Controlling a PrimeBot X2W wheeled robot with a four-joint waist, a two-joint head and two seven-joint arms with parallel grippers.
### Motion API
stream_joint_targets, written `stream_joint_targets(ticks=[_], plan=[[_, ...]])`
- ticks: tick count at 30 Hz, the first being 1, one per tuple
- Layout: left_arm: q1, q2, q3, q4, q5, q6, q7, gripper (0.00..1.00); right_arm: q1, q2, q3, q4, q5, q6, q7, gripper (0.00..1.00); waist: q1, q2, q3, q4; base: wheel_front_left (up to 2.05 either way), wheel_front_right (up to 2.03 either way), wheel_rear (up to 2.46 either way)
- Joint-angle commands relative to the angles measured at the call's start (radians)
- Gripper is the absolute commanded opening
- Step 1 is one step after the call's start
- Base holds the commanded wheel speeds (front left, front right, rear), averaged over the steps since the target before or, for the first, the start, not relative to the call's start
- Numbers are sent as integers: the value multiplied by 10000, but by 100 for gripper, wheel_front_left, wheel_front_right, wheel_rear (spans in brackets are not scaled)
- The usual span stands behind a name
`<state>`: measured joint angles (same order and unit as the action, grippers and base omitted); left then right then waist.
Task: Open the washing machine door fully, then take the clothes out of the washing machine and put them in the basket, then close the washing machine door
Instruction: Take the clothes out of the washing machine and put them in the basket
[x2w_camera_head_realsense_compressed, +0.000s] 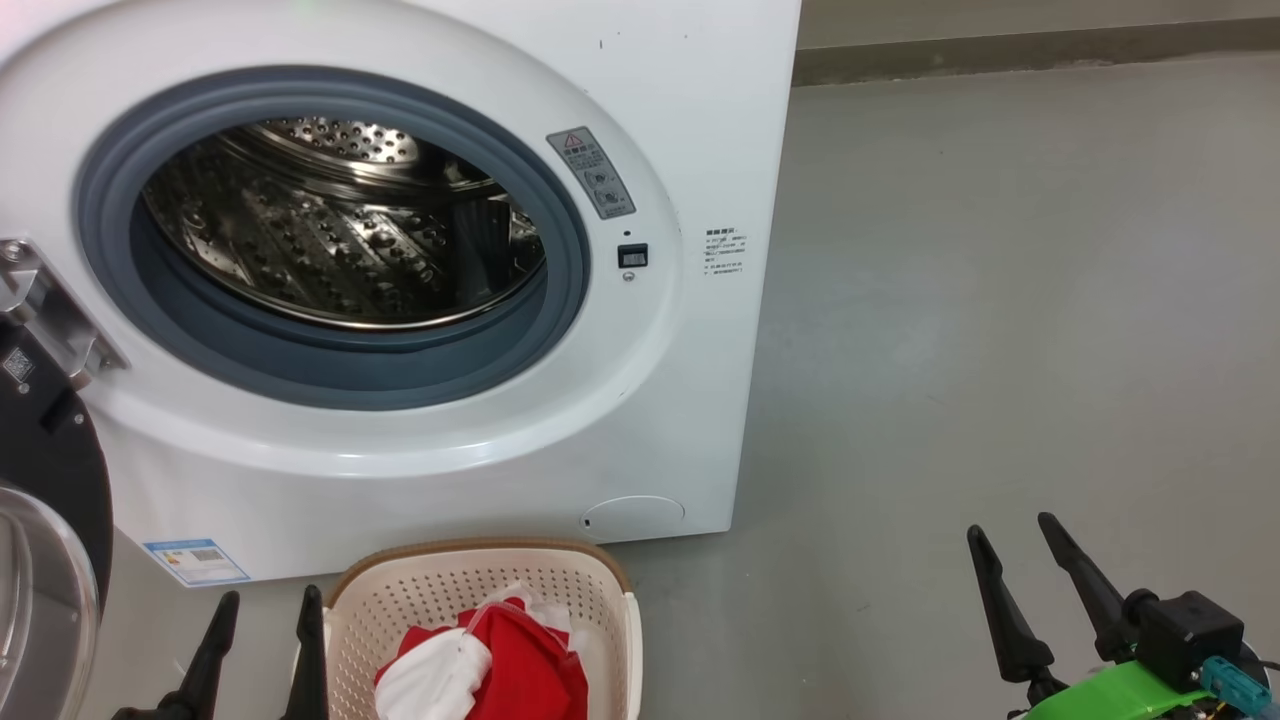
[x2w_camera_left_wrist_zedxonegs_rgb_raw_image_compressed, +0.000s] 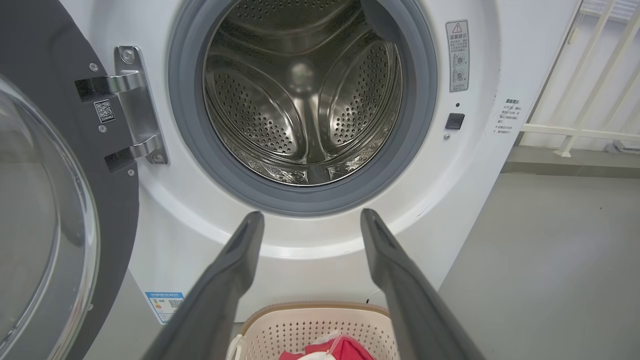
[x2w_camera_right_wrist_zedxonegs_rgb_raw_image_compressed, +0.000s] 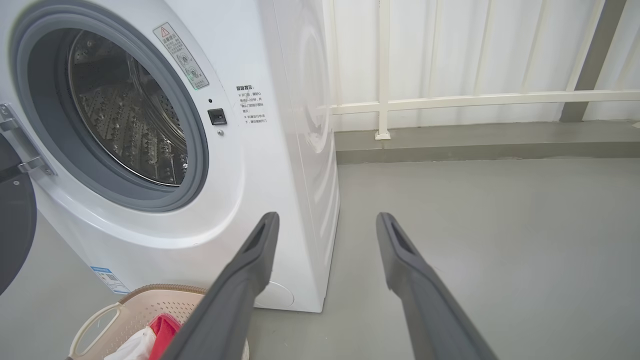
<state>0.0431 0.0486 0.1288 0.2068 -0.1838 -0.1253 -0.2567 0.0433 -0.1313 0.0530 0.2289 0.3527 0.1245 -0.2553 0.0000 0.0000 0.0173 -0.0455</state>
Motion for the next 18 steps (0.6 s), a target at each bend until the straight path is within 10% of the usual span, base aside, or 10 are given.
stream_joint_targets(ticks=[1, 18], plan=[[-101, 78, 373, -321, 99, -54, -51, 100, 84, -204, 166, -272, 36, 62, -65, 100, 0, 0, -31, 29, 0, 0, 0], [-42, 24, 405, -404, 69, -54, -51, 100, 109, -222, 172, -288, 22, 62, -65, 100, 0, 0, -67, 7, 0, 0, 0]])
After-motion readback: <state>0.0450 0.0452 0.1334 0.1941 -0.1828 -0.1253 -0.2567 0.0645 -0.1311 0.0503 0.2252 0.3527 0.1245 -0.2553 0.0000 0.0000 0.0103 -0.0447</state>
